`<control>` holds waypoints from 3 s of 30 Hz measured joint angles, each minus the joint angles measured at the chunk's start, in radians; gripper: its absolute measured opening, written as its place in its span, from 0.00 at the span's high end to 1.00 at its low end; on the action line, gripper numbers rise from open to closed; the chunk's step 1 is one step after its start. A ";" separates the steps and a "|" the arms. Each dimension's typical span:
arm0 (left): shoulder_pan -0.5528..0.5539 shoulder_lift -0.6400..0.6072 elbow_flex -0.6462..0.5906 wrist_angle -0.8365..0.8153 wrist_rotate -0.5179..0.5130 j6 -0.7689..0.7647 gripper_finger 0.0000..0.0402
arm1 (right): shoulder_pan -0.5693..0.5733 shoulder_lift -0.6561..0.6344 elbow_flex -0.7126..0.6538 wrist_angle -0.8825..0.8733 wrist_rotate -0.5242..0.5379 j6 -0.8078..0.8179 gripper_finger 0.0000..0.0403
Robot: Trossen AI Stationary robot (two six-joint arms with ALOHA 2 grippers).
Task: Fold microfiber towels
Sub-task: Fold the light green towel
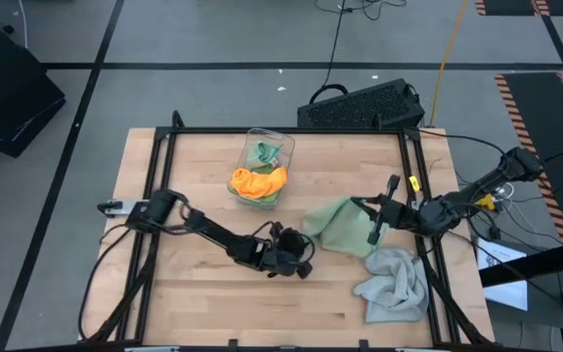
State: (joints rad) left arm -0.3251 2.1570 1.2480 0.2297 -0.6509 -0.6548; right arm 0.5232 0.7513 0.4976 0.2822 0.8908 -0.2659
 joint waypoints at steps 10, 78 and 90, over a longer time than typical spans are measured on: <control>-0.181 -0.392 0.001 -0.389 -0.054 0.100 0.99 | 0.132 0.052 0.005 0.197 -0.174 0.091 1.00; -0.200 -0.965 -0.231 -1.089 0.081 0.132 0.99 | -0.174 0.494 0.221 -0.004 -0.293 0.288 1.00; -0.201 -1.040 -0.229 -1.082 0.183 0.339 0.99 | -0.186 0.413 0.206 -0.072 -0.494 0.314 1.00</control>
State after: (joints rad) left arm -0.5256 1.1172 1.0187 -0.8527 -0.4675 -0.3163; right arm 0.3371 1.1648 0.7037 0.2105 0.3972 0.0481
